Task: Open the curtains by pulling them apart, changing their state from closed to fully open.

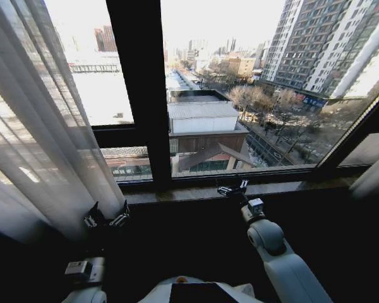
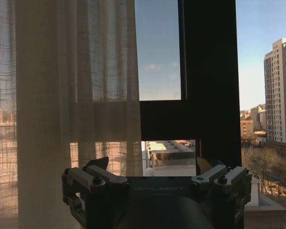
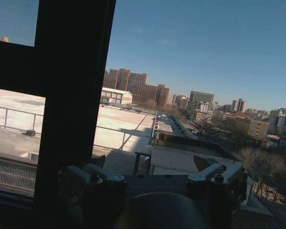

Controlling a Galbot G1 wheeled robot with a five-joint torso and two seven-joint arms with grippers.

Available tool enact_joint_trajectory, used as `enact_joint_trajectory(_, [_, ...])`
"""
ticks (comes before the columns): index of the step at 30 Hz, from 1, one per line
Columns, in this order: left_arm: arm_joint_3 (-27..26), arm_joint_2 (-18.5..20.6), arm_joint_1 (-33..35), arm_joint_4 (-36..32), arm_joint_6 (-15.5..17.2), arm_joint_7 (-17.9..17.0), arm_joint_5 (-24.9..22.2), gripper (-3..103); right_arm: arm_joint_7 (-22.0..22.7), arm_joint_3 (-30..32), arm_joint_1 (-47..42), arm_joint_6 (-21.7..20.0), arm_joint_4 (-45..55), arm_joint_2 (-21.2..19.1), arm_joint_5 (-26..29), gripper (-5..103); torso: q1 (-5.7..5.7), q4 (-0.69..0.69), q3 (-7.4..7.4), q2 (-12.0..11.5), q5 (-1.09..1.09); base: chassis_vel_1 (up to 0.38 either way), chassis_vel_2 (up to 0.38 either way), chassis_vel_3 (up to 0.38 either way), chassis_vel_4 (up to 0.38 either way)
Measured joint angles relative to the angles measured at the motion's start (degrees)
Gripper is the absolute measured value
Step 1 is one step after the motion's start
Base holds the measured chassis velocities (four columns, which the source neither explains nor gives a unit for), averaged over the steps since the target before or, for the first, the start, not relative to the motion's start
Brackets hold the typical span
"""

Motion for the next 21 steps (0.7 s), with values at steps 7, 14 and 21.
enact_joint_trajectory(7, [-0.6,0.2,-0.1,0.3,0.1,0.0,0.0,100,-0.3,-1.4,0.0,3.0,-0.8,1.0,0.0,100,0.01,0.00,0.01,0.0,-0.02,0.278,0.284,-0.286,-0.295])
enact_joint_trajectory(14, [-3.0,1.3,-2.4,0.5,2.8,-0.1,-0.2,100,0.0,-1.4,-0.4,3.2,-0.8,1.3,0.6,100,0.01,0.01,0.01,0.0,0.00,0.052,0.078,-0.058,-0.067])
enact_joint_trajectory(21, [-3.2,2.5,-7.5,-3.5,15.4,-3.7,-2.0,100,0.2,-1.2,-0.9,3.2,-0.4,1.4,1.4,100,0.00,-0.01,0.01,0.0,0.03,-0.027,-0.052,0.033,0.041])
